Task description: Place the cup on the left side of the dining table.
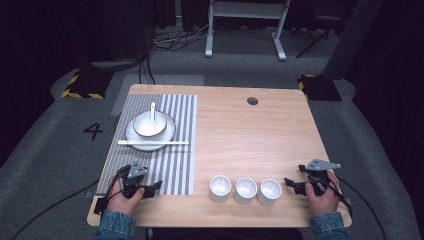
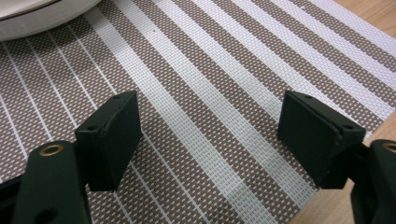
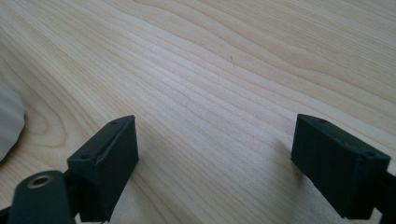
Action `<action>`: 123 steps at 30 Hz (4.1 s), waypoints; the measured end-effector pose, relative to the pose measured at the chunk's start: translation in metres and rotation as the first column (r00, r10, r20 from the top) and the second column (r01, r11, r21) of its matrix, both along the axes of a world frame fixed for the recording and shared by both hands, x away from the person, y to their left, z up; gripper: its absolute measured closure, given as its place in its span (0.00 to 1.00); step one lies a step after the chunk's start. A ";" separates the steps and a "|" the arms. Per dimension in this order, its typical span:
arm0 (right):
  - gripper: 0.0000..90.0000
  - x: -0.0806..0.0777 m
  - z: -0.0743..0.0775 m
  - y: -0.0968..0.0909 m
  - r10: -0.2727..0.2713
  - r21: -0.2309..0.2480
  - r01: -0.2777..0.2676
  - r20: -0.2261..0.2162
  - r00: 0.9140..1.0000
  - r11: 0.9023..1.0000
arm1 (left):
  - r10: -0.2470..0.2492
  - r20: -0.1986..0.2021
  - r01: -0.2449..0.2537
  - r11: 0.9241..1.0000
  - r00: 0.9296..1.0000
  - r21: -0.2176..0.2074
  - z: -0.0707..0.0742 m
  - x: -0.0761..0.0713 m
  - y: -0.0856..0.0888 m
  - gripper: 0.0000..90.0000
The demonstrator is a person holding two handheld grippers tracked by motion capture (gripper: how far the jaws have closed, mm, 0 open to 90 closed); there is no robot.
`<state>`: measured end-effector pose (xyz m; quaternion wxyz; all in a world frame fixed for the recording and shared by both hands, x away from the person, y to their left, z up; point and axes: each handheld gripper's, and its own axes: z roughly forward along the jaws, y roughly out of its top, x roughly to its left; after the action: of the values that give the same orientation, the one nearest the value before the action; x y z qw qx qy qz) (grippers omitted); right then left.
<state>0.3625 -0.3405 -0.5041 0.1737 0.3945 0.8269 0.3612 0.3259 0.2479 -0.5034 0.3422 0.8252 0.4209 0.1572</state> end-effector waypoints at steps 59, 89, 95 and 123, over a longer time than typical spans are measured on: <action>0.17 0.000 0.000 0.000 0.001 0.000 -0.001 0.000 1.000 1.000 | -0.135 0.131 0.153 0.979 0.982 -0.135 0.077 -0.005 -0.033 0.26; 0.17 0.000 0.000 0.000 0.001 0.000 -0.001 0.000 1.000 1.000 | -0.327 0.190 0.358 0.920 0.926 -0.157 0.111 -0.016 -0.109 0.22; 0.17 0.000 0.000 0.000 0.001 0.000 -0.001 0.000 1.000 1.000 | -0.341 0.203 0.375 0.911 0.918 -0.168 0.111 -0.019 -0.119 0.20; 0.17 0.000 0.000 0.000 0.001 0.000 -0.001 0.000 1.000 1.000 | -0.392 0.222 0.433 0.881 0.893 -0.190 0.087 -0.020 -0.173 0.19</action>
<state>0.3626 -0.3405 -0.5041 0.1734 0.3943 0.8270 0.3614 0.3059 0.0747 -0.4163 0.4987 0.8326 0.2185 0.1023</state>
